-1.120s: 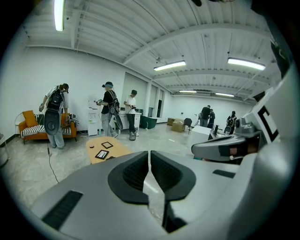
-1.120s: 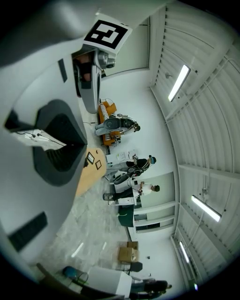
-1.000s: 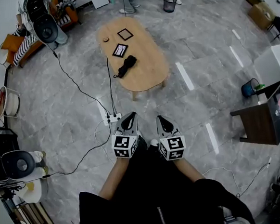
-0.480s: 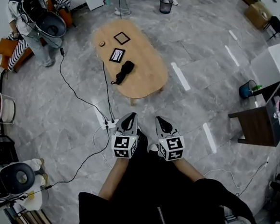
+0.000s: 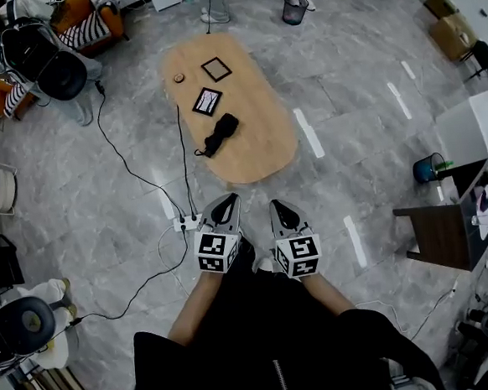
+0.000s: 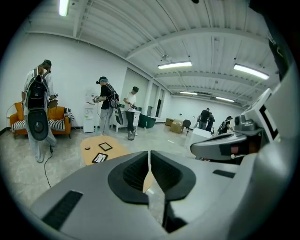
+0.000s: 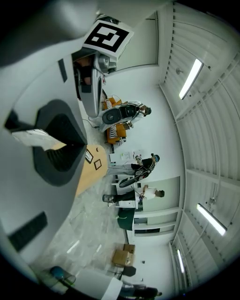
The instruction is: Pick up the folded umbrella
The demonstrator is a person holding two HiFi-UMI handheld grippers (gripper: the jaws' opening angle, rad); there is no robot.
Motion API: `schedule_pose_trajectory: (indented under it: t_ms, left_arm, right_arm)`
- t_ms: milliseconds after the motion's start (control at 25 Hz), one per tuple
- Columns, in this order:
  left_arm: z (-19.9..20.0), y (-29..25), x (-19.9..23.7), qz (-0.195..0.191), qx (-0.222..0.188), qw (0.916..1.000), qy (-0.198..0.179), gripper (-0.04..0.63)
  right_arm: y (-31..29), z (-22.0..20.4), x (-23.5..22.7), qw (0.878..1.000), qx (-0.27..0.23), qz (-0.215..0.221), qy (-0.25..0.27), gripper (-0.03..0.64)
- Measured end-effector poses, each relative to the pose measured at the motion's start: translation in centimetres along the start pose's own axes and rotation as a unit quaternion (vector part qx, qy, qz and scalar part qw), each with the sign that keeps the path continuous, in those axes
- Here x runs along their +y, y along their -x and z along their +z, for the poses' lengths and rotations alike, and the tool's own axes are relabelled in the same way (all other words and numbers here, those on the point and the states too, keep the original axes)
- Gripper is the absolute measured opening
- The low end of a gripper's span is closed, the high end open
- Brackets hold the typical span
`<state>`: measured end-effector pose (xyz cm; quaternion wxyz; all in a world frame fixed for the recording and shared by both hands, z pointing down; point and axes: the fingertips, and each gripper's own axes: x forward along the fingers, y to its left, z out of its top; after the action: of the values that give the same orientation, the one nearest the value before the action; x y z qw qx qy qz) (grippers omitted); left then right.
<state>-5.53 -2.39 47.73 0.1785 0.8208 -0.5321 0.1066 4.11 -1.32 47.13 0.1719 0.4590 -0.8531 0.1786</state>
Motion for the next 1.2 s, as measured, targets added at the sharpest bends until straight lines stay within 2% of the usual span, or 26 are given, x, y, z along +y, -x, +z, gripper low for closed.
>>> schedule_pose_trajectory:
  t_ms: [600,1200]
  left_arm:
    - [1.6,-2.4,8.2,-0.001,0.008,0.9999,0.007,0.026]
    - [1.1,-7.5,9.8,-0.028,0.030,0.9991,-0.007,0.026]
  right_arm:
    - [-8.1,4.0,1.6,1.000,0.001,-0.008,0.000,0.011]
    - [-12.2,5.7,-1.1,1.000,-0.011,-0.022,-0.014,0.011]
